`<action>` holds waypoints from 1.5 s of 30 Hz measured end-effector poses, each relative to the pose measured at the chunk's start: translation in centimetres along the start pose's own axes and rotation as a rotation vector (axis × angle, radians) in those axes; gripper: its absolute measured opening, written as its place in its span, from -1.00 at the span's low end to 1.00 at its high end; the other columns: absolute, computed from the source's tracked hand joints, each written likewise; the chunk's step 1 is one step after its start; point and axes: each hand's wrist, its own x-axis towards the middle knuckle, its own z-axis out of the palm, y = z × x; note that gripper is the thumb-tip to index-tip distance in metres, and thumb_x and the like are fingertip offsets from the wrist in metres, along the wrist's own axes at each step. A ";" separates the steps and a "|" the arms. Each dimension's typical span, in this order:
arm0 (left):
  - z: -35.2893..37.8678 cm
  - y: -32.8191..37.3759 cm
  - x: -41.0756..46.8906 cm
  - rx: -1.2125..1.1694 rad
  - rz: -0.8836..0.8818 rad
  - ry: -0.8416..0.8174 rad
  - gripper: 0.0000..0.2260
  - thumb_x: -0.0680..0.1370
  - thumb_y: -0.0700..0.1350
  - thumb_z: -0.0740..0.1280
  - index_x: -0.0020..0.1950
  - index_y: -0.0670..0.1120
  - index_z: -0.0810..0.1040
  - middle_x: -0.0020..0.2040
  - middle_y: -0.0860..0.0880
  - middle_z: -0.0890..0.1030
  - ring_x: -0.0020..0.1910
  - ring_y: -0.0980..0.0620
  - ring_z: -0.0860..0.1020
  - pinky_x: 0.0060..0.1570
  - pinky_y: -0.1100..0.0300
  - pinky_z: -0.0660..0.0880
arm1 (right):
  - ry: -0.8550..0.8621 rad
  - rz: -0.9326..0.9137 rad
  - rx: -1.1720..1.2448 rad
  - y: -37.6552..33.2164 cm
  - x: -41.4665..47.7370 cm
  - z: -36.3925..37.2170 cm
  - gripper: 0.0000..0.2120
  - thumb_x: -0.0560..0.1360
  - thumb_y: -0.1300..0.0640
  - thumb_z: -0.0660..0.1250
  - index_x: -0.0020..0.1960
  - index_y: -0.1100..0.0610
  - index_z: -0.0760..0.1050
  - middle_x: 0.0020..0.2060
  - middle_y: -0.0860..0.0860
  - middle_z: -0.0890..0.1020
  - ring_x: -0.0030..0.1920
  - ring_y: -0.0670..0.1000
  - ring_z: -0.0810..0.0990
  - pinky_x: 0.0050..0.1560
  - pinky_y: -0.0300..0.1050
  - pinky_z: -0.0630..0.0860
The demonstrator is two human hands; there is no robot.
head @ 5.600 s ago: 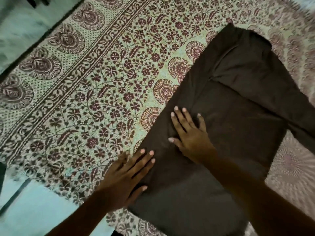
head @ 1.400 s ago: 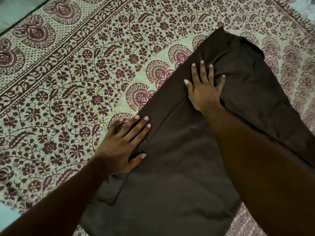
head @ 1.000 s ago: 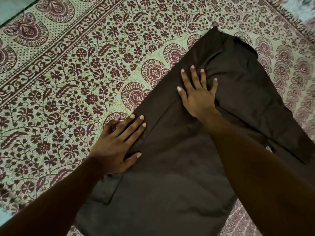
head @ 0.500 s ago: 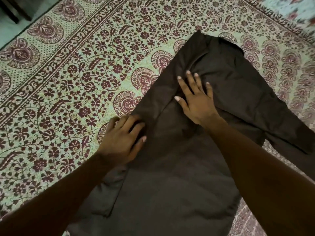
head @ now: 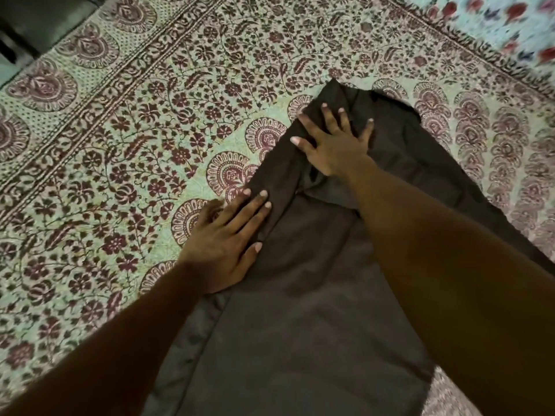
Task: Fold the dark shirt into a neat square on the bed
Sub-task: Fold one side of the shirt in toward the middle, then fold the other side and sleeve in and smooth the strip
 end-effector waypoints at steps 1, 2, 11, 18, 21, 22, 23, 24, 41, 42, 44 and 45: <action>0.0 0.1 0.0 -0.003 0.005 0.002 -0.39 0.69 0.17 0.05 0.71 -0.01 0.07 0.72 0.05 -0.01 0.70 0.02 -0.01 0.54 -0.18 0.17 | -0.011 0.023 0.005 0.5 0.6 -0.4 -0.33 0.52 -0.57 -0.22 0.57 -0.45 -0.26 0.66 -0.15 -0.26 0.67 0.09 -0.28 0.44 0.59 -0.36; -0.1 0.0 0.0 -0.004 0.012 0.001 -0.39 0.69 0.17 0.05 0.71 -0.01 0.08 0.72 0.04 0.00 0.70 0.01 -0.01 0.54 -0.18 0.17 | -0.021 0.047 0.016 0.9 1.2 -0.8 -0.31 0.51 -0.58 -0.22 0.57 -0.45 -0.28 0.66 -0.16 -0.27 0.67 0.09 -0.28 0.44 0.59 -0.36; -0.4 0.1 0.3 0.016 0.000 -0.039 -0.39 0.68 0.16 0.08 0.71 0.01 0.08 0.72 0.05 0.01 0.70 0.01 0.01 0.51 -0.15 0.20 | 0.273 0.095 0.331 4.3 -6.1 1.0 -0.28 0.63 -0.42 -0.02 0.69 -0.15 -0.06 0.69 0.01 -0.14 0.68 0.09 -0.17 0.57 0.37 -0.20; -2.0 3.5 2.1 0.038 0.025 -0.060 -0.45 0.66 0.10 0.10 0.61 -0.11 0.34 0.66 -0.09 0.26 0.60 -0.15 0.29 0.46 -0.18 0.27 | 0.343 0.442 0.436 13.7 -19.8 7.0 -0.39 0.65 -0.17 0.23 0.63 0.01 0.23 0.64 0.09 0.22 0.61 0.13 0.23 0.56 0.38 -0.05; -2.4 7.7 5.2 0.044 0.133 -0.085 -0.45 0.65 0.11 0.10 0.60 -0.09 0.35 0.65 -0.08 0.27 0.58 -0.14 0.33 0.43 -0.17 0.34 | 0.381 0.648 0.433 17.6 -24.2 8.6 -0.50 0.61 -0.12 0.29 0.49 0.04 0.42 0.47 0.09 0.48 0.47 0.17 0.44 0.50 0.43 0.04; -2.4 9.6 6.5 0.035 0.154 -0.095 -0.44 0.64 0.12 0.10 0.61 -0.07 0.33 0.66 -0.07 0.26 0.58 -0.13 0.32 0.43 -0.16 0.35 | 0.393 0.710 0.422 18.8 -25.5 9.1 -0.54 0.59 -0.11 0.30 0.43 0.04 0.47 0.40 0.09 0.54 0.41 0.19 0.48 0.48 0.42 0.09; -2.4 11.5 7.7 0.020 0.171 -0.100 -0.43 0.64 0.12 0.11 0.62 -0.06 0.31 0.67 -0.06 0.24 0.59 -0.12 0.29 0.43 -0.15 0.35 | 0.403 0.763 0.412 20.0 -26.5 9.5 -0.57 0.58 -0.11 0.30 0.38 0.04 0.51 0.35 0.10 0.57 0.37 0.21 0.50 0.46 0.41 0.12; -2.4 13.7 9.0 0.003 0.186 -0.099 -0.43 0.64 0.12 0.13 0.64 -0.04 0.29 0.68 -0.04 0.21 0.61 -0.10 0.26 0.44 -0.14 0.34 | 0.407 0.813 0.409 21.3 -27.5 9.9 -0.59 0.58 -0.11 0.30 0.35 0.05 0.52 0.34 0.10 0.58 0.36 0.22 0.50 0.44 0.39 0.15; 0.8 23.6 14.2 -0.086 0.068 -0.338 -0.36 0.64 0.28 0.19 0.67 0.27 0.02 0.71 0.14 -0.05 0.67 -0.08 0.02 0.50 -0.27 0.14 | 0.536 1.234 1.074 30.6 -28.6 13.2 -0.22 0.46 -0.23 0.51 0.47 0.20 0.35 0.43 0.17 0.47 0.47 0.23 0.40 0.43 0.31 0.28; 0.9 23.7 14.2 -0.082 0.057 -0.337 -0.37 0.64 0.28 0.19 0.67 0.27 0.02 0.71 0.15 -0.06 0.67 -0.08 0.01 0.50 -0.27 0.14 | 0.583 1.256 1.161 31.0 -28.0 13.1 -0.26 0.44 -0.20 0.55 0.41 0.22 0.40 0.38 0.18 0.53 0.43 0.21 0.47 0.42 0.23 0.35; 1.2 23.9 14.2 -0.081 0.048 -0.326 -0.38 0.64 0.26 0.21 0.66 0.26 0.05 0.71 0.14 -0.04 0.66 -0.09 0.03 0.49 -0.28 0.14 | 0.633 1.277 1.308 31.3 -27.1 12.9 -0.39 0.43 -0.09 0.60 0.30 0.21 0.48 0.27 0.16 0.62 0.29 0.18 0.58 0.35 0.09 0.47; 1.3 23.9 14.1 -0.081 0.046 -0.315 -0.38 0.64 0.25 0.21 0.66 0.25 0.06 0.71 0.13 -0.03 0.66 -0.10 0.04 0.48 -0.29 0.16 | 0.640 1.270 1.385 31.3 -26.7 12.9 -0.47 0.43 -0.02 0.61 0.26 0.20 0.49 0.23 0.16 0.63 0.19 0.16 0.60 0.27 0.01 0.51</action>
